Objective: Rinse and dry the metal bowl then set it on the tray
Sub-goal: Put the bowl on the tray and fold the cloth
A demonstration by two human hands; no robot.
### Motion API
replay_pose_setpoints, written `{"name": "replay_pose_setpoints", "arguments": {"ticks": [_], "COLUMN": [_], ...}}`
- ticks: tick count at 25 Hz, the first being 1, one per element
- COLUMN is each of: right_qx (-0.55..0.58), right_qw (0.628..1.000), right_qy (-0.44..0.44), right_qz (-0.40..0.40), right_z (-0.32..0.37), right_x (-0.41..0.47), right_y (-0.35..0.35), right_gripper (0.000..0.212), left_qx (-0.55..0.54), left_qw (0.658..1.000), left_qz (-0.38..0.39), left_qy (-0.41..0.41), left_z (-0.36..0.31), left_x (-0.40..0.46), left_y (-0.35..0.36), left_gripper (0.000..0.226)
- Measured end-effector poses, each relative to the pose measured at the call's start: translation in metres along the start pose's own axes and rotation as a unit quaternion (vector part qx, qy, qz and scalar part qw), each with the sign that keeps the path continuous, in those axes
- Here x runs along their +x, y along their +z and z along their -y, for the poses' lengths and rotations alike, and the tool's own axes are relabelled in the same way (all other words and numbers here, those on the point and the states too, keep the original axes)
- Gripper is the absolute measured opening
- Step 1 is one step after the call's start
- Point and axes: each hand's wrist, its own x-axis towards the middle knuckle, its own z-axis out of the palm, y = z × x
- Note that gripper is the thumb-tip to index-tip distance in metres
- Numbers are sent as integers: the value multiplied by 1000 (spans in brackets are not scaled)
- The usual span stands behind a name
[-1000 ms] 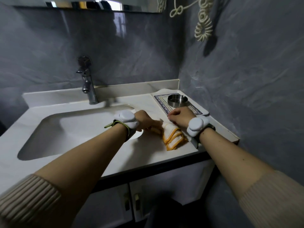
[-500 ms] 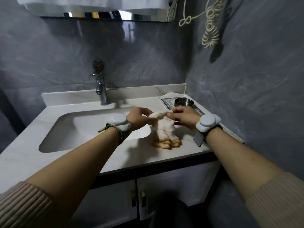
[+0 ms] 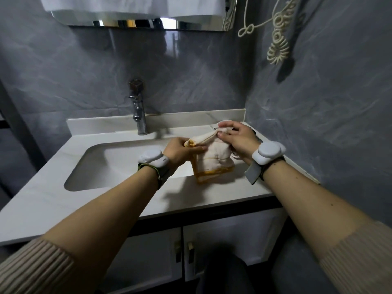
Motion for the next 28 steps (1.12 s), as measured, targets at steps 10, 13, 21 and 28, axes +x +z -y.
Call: {"name": "replay_pose_setpoints", "arguments": {"ticks": [10,13,21,28], "right_qx": [130,111,-211,-246], "right_qw": [983,980,975,965], "right_qy": [130,164,32,85], "right_qz": [-23,11,-57,-27], "right_z": [-24,-26,-33,-49], "right_x": [-19,-26,-28,-27], "right_y": [3,2,-20,-42], "right_gripper": [27,18,38,32], "left_qx": [-82,-94,-45,206], "left_qw": [994,993,989,972], "left_qz": [3,-4,-66,-92], "left_qy": [-65,-71,-121,-72], "left_z": [-4,-2,17,42], "left_x": [-8,-6,2,17], "left_y": [23,25,32,30], "left_gripper": [24,23,50,42]}}
